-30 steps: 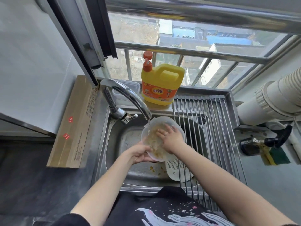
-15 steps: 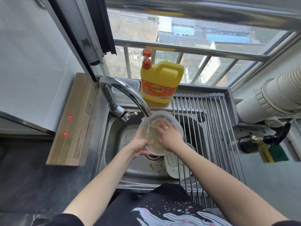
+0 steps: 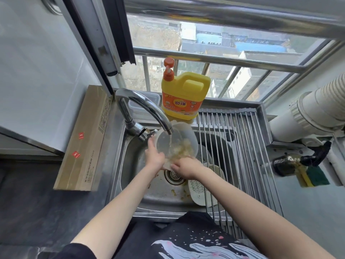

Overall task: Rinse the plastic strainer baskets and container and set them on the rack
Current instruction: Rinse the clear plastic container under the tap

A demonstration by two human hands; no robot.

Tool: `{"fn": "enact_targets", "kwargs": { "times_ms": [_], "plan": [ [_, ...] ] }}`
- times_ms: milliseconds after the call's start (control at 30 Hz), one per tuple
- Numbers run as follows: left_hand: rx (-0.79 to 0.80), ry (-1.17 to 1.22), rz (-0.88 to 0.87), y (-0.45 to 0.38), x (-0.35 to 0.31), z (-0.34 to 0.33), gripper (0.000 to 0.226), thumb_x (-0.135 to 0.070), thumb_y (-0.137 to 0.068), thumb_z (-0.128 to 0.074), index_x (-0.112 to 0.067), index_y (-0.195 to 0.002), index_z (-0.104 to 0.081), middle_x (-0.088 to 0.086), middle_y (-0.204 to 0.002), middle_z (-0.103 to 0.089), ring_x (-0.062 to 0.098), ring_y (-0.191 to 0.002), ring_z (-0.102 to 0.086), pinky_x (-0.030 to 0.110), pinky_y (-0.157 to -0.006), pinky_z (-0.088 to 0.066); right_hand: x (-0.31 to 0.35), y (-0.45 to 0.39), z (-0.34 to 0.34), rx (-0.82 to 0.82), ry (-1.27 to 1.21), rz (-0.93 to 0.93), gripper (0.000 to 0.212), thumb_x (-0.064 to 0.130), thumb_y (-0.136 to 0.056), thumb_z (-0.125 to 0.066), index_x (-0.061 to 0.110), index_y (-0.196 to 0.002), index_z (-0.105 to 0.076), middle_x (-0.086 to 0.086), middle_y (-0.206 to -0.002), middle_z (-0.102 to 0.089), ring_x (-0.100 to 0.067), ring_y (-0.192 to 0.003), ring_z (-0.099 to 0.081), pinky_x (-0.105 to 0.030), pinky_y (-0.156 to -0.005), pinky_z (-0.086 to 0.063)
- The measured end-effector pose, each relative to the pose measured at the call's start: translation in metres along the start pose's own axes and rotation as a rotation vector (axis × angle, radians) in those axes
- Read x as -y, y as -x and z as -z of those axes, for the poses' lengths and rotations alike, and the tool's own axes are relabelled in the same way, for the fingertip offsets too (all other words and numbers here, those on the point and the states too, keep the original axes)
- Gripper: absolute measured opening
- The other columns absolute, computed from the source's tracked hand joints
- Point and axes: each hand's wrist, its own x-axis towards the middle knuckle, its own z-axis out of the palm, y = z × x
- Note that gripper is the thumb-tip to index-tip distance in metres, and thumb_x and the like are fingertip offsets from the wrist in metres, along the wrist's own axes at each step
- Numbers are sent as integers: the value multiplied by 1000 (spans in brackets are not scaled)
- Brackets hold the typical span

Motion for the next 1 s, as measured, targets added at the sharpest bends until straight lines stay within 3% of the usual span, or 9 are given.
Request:
{"fn": "enact_targets", "kwargs": {
  "times_ms": [133,233,367,467,533,667,767,900,1000],
  "plan": [
    [59,63,-41,4,1,7,77,-1,-85,-54,-32,-145,-16,12,-132,-44,28,-105,-55,35,-72,-55,-21,-1,-10,-235,248,-160,57,45,-101,-16,16,-146,-37,-2,-157,-25,-16,-147,-10,-54,-113,12],
    [104,43,-78,8,1,10,79,-5,-82,-57,-40,-139,-16,12,-129,-40,31,-104,-55,51,-81,-55,-5,-7,-22,-173,271,19,63,50,-99,-9,19,-143,-41,-6,-144,-48,-20,-143,-27,-53,-110,23],
    [122,4,-120,10,4,18,84,-11,-76,-65,-30,-141,-15,12,-127,-39,27,-109,-48,43,-88,-50,-12,-7,-15,-164,239,5,63,49,-101,-13,13,-125,-59,-12,-131,-58,-24,-130,-46,-42,-119,-7],
    [118,3,-152,10,6,18,83,-10,-77,-64,-25,-143,-16,11,-127,-35,21,-107,-41,31,-91,-40,-4,-9,-22,-136,256,1,66,52,-99,-15,8,-140,-43,-14,-153,-31,-30,-144,-20,-47,-119,-7],
    [116,-40,-171,8,8,19,80,-2,-82,-60,-24,-144,-16,12,-128,-33,15,-103,-35,23,-86,-32,0,-9,-25,-21,154,118,61,52,-100,-15,17,-147,-32,-13,-154,-30,-29,-143,-23,-45,-117,-15],
    [121,-41,-186,8,9,19,78,-2,-83,-59,-21,-144,-15,8,-123,-32,12,-103,-32,20,-85,-29,-12,-12,-23,-216,121,-22,64,53,-99,-15,14,-146,-34,-10,-148,-41,-27,-140,-31,-42,-117,-18],
    [123,-61,-168,3,11,18,79,7,-82,-50,-22,-146,-14,7,-123,-31,14,-101,-34,20,-83,-33,-4,-14,-30,-50,81,188,62,55,-98,-17,20,-147,-33,-9,-150,-38,-29,-140,-31,-47,-116,-21],
    [153,45,-129,-6,18,20,82,-1,-76,-58,-33,-140,-18,9,-126,-45,25,-109,-52,19,-67,-47,-19,-13,-23,-239,131,49,69,55,-98,-8,18,-132,-54,-7,-139,-52,-22,-137,-37,-44,-119,-7],
    [148,183,-92,-8,19,16,79,9,-81,-58,-28,-141,-23,7,-125,-52,25,-113,-56,28,-76,-53,-13,-8,-27,-109,194,247,63,55,-98,-15,16,-137,-47,-8,-143,-49,-24,-134,-42,-46,-117,-9]
  ]
}}
